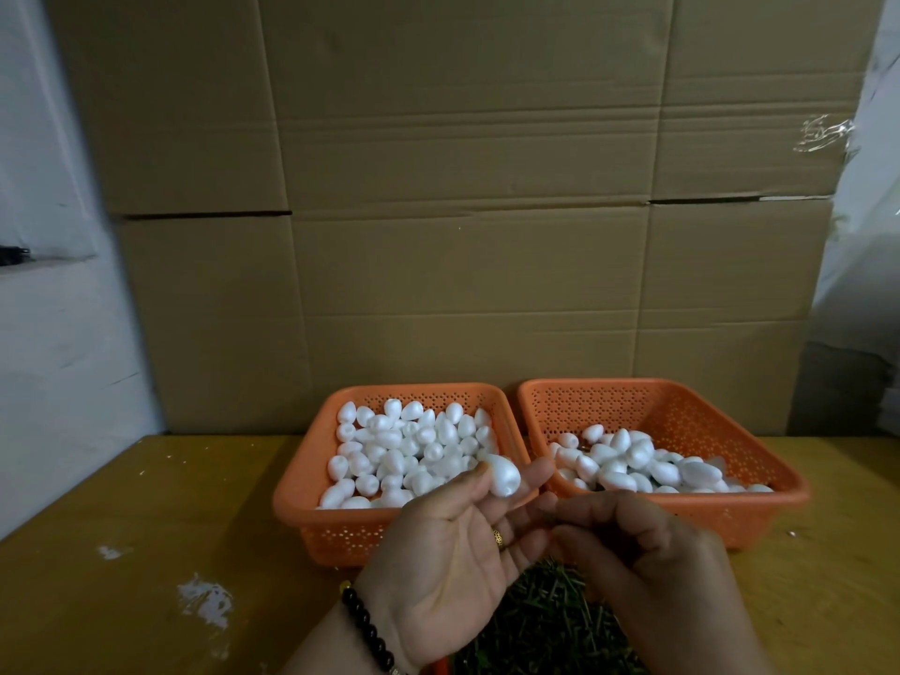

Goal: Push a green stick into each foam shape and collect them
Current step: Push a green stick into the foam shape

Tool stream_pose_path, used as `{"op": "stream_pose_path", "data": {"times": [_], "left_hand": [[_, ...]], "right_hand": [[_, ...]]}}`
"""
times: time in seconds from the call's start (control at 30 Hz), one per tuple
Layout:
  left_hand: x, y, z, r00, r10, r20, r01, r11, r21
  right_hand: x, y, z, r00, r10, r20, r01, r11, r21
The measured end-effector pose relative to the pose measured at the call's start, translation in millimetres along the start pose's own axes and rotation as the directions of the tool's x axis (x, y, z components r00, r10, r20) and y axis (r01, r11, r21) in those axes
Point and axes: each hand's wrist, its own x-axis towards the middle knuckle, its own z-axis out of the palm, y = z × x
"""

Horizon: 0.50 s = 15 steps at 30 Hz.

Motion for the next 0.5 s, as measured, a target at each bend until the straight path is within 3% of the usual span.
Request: {"op": "stream_pose_path", "data": {"times": [0.13, 0.3, 0.5], "left_hand": [[0.4, -4.0, -0.9, 1.000, -0.004, 0.014, 0.005, 0.999, -0.043], [1.5, -7.6, -0.7, 1.000, 0.018, 0.025, -0.016, 0.997, -0.075], [0.6, -9.7, -1.1, 0.998, 0.050, 0.035, -0.050, 0.999, -0.001]], "right_hand": [[-0.4, -3.4, 0.4, 1.000, 0.009, -0.006, -0.009, 1.000, 0.016], [0.0, -3.1, 0.7, 0.998, -0.043, -0.039, 0.038, 0.992, -0.119], [-0.8, 0.6, -0.2, 0.997, -0.075, -0.032, 0.070, 0.987, -0.146]]}}
